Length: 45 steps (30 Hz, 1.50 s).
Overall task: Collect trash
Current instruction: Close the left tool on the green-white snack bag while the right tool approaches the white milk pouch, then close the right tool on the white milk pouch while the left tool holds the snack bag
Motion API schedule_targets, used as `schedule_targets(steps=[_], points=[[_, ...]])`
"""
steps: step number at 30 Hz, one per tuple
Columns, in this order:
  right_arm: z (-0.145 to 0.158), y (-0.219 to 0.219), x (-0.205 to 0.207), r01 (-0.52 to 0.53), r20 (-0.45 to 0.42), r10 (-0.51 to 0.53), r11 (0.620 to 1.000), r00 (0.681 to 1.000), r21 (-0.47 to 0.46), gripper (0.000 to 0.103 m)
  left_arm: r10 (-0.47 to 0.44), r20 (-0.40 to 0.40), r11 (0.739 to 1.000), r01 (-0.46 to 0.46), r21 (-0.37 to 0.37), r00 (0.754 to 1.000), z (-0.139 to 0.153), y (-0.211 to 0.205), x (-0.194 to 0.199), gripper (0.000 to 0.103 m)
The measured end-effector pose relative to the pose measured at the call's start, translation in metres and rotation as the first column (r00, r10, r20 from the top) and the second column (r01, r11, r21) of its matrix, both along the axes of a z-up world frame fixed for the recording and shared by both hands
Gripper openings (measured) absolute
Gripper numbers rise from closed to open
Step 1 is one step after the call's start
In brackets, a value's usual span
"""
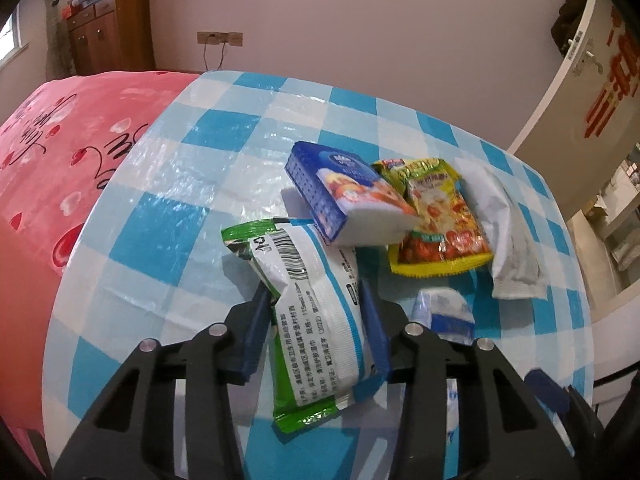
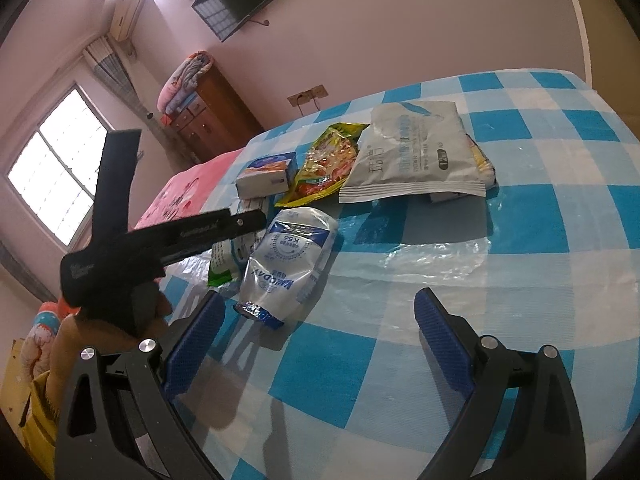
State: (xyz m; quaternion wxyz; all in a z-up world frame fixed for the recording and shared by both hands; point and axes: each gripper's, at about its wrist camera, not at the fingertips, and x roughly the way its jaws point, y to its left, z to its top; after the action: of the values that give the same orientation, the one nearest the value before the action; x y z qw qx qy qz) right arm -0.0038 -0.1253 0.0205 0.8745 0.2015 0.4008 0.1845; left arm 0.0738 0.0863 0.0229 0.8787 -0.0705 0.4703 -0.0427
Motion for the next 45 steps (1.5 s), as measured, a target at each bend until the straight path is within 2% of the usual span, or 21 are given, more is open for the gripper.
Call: schedule_targets(steps=[7,16,23,25,37,40,45], points=[[0.000,0.005,0.003,-0.007,0.001,0.007,1.000,1.000,-0.008,0.094,-0.055,-0.010,0.998,0.055,0.010,0.998,0.001,0.004,-0.035,0.045],[-0.001,0.020,0.009,-0.022,-0.004,0.022,0.999,1.000,-0.037,0.094,-0.052,-0.003,0.999,0.052,0.002,0.999,0.000,0.027,-0.063,0.045],[0.000,0.040,0.019,-0.032,0.000,0.032,0.994,0.999,-0.104,0.094,-0.052,0.012,0.999,0.052,-0.013,0.999,-0.001,0.036,-0.072,0.044],[-0.001,0.044,0.022,-0.034,-0.002,0.034,0.993,0.999,-0.116,0.086,-0.052,0.015,0.998,0.052,-0.018,0.999,-0.001,0.038,-0.073,0.044],[-0.007,0.061,0.040,-0.033,-0.016,0.031,0.984,0.999,-0.176,0.081,-0.052,0.028,0.998,0.053,-0.038,0.998,-0.002,0.045,-0.079,0.044],[-0.007,0.067,0.042,-0.035,-0.014,0.033,0.977,0.999,-0.210,0.075,-0.053,0.030,0.998,0.055,-0.043,0.998,-0.002,0.047,-0.081,0.044],[-0.008,0.077,0.045,-0.036,-0.010,0.035,0.964,0.999,-0.264,0.074,-0.055,0.032,0.997,0.057,-0.055,0.998,-0.002,0.050,-0.084,0.044]])
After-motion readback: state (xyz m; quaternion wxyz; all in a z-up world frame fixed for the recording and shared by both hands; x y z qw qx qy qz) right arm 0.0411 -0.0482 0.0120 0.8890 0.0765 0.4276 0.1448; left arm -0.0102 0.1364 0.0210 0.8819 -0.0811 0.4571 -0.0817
